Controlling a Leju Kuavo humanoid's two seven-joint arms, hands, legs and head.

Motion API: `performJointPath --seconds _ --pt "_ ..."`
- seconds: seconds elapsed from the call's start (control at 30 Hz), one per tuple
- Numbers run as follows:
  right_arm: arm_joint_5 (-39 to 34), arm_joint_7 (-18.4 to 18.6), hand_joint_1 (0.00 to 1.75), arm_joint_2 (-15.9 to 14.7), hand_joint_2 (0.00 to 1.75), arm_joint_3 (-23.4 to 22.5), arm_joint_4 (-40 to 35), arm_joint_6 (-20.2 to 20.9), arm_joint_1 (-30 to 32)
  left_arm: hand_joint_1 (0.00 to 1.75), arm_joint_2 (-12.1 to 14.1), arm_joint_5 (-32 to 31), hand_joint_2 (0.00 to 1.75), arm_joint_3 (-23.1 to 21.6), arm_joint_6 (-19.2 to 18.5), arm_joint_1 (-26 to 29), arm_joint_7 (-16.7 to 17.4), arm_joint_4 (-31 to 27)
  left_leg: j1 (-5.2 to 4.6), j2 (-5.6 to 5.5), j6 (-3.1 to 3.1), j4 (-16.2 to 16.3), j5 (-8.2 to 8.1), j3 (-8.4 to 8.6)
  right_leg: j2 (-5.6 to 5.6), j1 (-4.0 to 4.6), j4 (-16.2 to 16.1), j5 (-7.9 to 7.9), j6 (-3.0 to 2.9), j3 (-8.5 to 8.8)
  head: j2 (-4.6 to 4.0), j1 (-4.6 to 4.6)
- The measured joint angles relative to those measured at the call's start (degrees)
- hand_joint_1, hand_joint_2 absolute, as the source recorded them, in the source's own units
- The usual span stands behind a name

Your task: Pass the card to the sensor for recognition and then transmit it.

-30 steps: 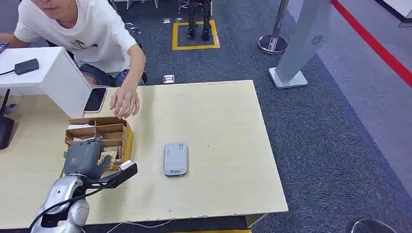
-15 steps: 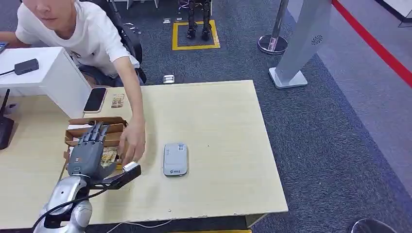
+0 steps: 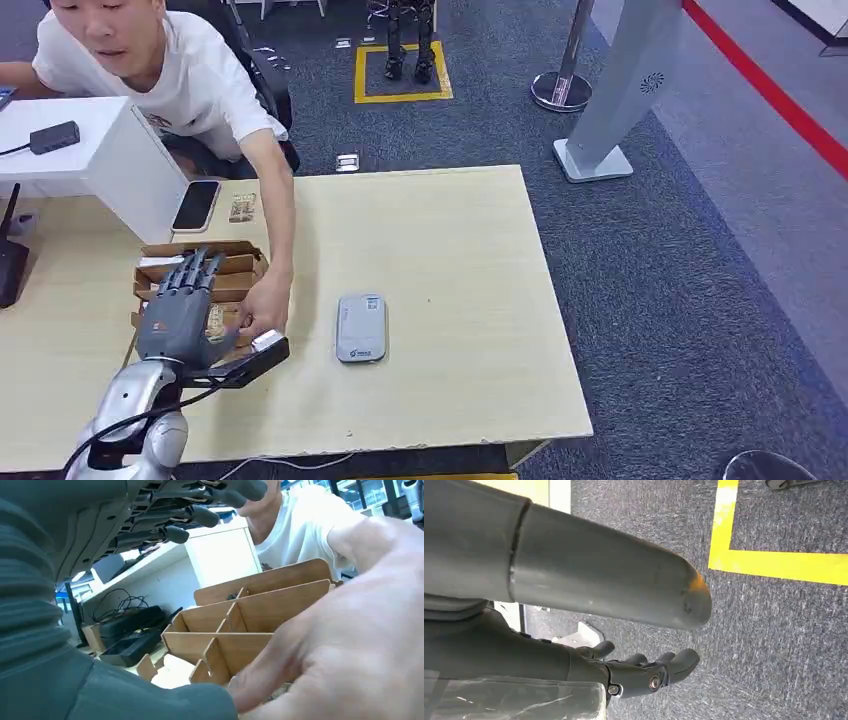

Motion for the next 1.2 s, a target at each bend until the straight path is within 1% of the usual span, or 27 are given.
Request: performJointPath --seconds 0.97,1.2 --pt "0.00 -0.15 0.00 0.00 0.00 0.00 0.04 0.07 -0.01 0.00 0.33 0.18 1.75 -0.26 0.17 -0.25 0.00 -0.68 0.00 0.00 0.00 0.00 0.00 0.01 0.00 0.00 0.00 0.00 0.00 0.00 0.00 0.00" --pt "-0.26 -0.15 0.00 0.00 0.00 0.00 0.04 0.26 -0.02 0.00 1.09 1.53 1.75 -0.26 0.20 -2.74 -0.17 -3.02 0.00 -0.01 -0.01 0.00 0.01 0.01 0.00 0.00 0.00 0.01 0.00 0.00 0.00 0.00"
